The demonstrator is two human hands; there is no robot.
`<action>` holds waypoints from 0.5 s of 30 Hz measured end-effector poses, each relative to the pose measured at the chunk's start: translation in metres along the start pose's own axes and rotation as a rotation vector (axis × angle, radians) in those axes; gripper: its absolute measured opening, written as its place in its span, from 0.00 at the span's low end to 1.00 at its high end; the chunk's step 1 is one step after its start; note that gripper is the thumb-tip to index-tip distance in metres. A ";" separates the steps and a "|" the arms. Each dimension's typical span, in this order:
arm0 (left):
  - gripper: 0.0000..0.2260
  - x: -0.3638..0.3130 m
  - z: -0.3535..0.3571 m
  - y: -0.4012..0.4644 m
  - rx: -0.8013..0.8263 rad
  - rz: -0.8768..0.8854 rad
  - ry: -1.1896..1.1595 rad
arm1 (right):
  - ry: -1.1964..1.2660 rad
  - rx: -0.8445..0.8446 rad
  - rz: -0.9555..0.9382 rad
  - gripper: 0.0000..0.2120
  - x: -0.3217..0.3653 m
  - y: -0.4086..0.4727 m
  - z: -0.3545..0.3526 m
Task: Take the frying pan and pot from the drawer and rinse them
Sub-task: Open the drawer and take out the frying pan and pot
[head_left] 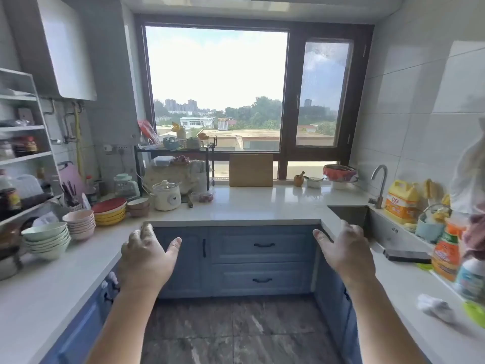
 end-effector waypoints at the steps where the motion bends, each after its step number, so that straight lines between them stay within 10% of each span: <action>1: 0.35 -0.002 0.007 0.005 0.000 -0.008 -0.001 | 0.009 0.000 0.006 0.30 0.000 0.005 0.007; 15: 0.36 -0.044 0.171 0.137 0.093 0.017 0.034 | -0.063 0.038 0.089 0.29 0.003 0.114 0.161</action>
Point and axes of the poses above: each hand's wrist, its own y-axis towards the middle knuckle, its own z-axis out of the palm, x = y × z, the point moved 3 cm from there along y, towards the middle knuckle, and after that the axes turned 11 degrees about -x, right-handed, at the moved point
